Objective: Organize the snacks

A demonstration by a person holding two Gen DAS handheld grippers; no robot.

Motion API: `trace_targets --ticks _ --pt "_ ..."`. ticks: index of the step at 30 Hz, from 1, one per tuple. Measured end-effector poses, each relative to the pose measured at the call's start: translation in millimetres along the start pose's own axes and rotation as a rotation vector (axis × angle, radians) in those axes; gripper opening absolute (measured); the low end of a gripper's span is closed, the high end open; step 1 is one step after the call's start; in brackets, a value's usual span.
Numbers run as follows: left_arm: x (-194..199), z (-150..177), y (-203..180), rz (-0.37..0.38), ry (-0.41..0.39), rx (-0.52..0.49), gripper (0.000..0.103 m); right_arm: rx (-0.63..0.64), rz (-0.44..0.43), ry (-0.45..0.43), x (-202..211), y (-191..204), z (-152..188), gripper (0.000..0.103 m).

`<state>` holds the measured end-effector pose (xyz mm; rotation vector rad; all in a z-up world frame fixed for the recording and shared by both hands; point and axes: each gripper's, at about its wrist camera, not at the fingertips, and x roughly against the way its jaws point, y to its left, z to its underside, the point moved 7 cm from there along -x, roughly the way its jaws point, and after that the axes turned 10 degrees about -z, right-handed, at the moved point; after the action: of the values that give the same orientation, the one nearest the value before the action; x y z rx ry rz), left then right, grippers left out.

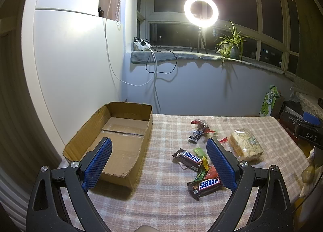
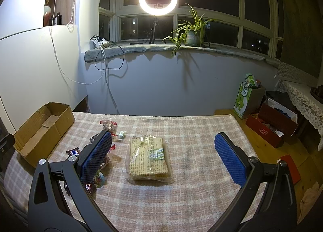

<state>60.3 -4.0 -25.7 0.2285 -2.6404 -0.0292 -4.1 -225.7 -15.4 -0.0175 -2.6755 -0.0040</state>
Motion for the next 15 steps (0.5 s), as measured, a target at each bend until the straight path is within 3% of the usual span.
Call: trace_targets --ticks 15 --pt "0.5 0.9 -1.1 0.001 0.001 -0.002 0.095 -0.001 0.001 0.003 -0.8 -0.2 1.1 0.103"
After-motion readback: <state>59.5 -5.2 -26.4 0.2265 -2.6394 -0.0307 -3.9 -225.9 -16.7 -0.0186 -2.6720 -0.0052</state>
